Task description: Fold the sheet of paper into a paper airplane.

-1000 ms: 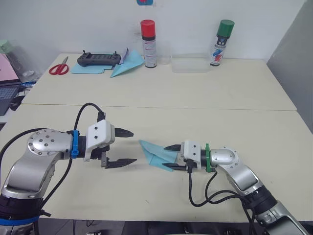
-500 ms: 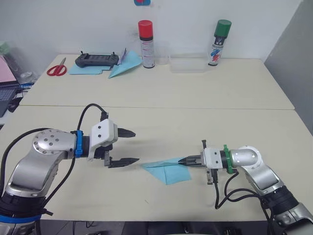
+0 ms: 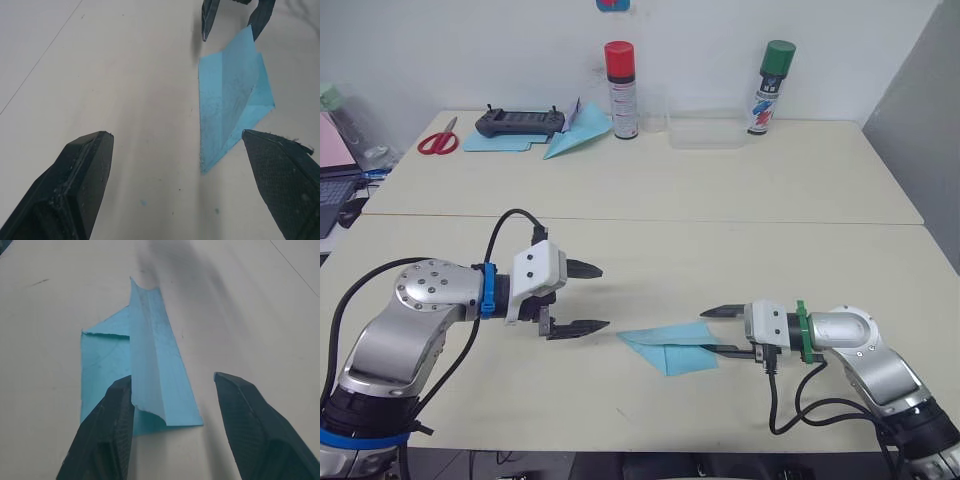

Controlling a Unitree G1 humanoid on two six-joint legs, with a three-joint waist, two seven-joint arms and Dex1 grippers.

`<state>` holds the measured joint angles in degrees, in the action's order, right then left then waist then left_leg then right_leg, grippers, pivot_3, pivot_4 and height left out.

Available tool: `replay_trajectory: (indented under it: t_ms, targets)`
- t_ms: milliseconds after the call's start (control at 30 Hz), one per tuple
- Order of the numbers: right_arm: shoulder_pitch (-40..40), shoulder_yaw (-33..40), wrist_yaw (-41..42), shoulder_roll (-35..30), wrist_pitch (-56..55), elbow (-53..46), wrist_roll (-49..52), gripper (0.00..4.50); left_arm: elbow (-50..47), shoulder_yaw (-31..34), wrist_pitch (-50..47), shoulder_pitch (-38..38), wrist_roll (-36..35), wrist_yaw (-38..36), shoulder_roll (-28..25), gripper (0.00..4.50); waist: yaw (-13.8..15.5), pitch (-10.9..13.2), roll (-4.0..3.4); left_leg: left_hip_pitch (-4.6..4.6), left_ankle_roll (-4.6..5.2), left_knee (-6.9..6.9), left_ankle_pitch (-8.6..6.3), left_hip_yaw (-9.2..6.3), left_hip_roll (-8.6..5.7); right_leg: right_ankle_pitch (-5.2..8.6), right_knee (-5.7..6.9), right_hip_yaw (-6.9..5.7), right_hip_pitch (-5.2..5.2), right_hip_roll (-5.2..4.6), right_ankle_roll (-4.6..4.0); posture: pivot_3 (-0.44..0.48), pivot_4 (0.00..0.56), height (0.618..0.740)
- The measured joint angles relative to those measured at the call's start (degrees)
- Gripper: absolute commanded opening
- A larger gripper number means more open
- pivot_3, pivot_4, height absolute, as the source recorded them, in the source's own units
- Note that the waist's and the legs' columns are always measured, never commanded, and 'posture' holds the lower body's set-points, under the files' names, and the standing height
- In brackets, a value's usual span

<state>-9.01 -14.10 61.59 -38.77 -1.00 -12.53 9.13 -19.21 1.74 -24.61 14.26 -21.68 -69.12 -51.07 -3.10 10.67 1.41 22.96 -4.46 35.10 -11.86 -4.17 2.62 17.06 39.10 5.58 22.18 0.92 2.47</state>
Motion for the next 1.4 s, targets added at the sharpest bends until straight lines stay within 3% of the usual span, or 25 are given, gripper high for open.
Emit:
replay_trajectory:
  t_ms: [267,500,733,1400]
  targets:
    - [1.35,4.79,2.44,-4.81,7.2,-7.03,7.7,2.38,4.61,-3.84,-2.69,3.77,-0.2,2.95,4.46,4.5,0.05,-0.01,0.0,-0.01,0.0,0.08,0.0,-0.01,-0.03,-0.01,0.0,0.0,-0.07,-0.01,0.02,0.0,0.15,0.74]
    - [-0.94,6.82,3.45,-6.55,12.63,-10.08,11.97,2.42,6.82,-10.47,-2.01,4.04,1.87,5.33,10.82,2.28,0.06,0.0,0.01,0.0,0.0,0.08,0.0,-0.02,-0.03,-0.02,0.0,-0.01,-0.07,0.0,0.02,0.0,0.15,0.74]
    - [1.48,5.61,3.59,-6.85,9.19,-10.55,8.83,2.42,10.32,-14.1,-0.68,4.05,4.53,6.45,13.97,0.02,0.15,0.0,0.0,0.0,0.0,0.08,0.0,-0.02,-0.04,-0.02,-0.01,0.0,-0.07,0.0,0.03,0.0,0.15,0.74]
    - [6.94,3.91,3.33,-7.05,-2.6,-6.59,2.82,2.42,11.89,-20.7,5.38,1.57,10.31,7.01,15.75,0.02,0.27,-0.04,-0.01,-0.31,0.0,0.15,0.0,-0.02,-0.06,-0.02,-0.03,0.01,-0.45,-0.02,0.05,0.0,0.15,0.74]
